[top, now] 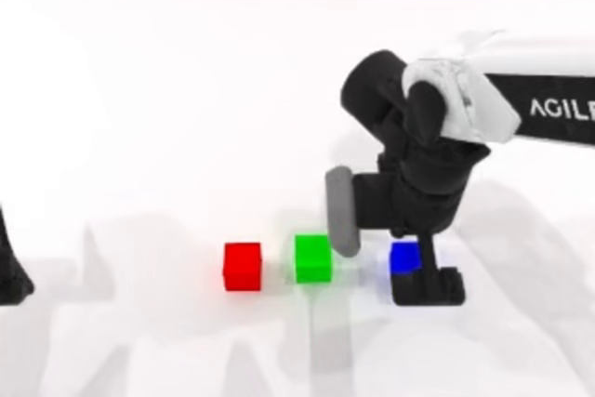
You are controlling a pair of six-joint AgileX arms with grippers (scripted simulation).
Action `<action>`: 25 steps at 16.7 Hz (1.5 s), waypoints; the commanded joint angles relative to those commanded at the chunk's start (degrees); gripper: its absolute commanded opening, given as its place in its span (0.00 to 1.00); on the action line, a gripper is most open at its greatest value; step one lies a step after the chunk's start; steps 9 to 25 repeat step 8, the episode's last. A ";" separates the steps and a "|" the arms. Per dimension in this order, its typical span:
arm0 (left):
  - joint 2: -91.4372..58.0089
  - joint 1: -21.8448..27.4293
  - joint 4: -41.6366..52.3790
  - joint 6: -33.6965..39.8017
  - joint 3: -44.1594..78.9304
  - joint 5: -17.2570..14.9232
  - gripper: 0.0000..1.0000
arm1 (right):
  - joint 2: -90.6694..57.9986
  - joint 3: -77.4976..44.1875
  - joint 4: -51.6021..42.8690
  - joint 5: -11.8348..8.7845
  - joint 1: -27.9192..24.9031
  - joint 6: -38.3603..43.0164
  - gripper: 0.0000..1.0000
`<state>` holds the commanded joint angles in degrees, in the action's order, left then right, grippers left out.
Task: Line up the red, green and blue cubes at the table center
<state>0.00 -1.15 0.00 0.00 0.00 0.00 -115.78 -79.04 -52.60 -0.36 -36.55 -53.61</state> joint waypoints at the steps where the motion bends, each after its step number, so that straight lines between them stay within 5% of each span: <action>1: 0.00 0.00 0.00 0.00 0.00 0.00 1.00 | 0.40 -1.10 -1.38 -0.02 -0.08 -0.08 1.00; 7: 0.00 0.00 0.00 0.00 0.00 0.00 1.00 | 4.11 -8.82 -13.23 -0.02 -0.20 -0.07 1.00; 25: 0.00 0.00 0.00 0.00 0.00 0.00 1.00 | 4.35 -9.11 -13.62 -0.02 -0.19 -0.04 1.00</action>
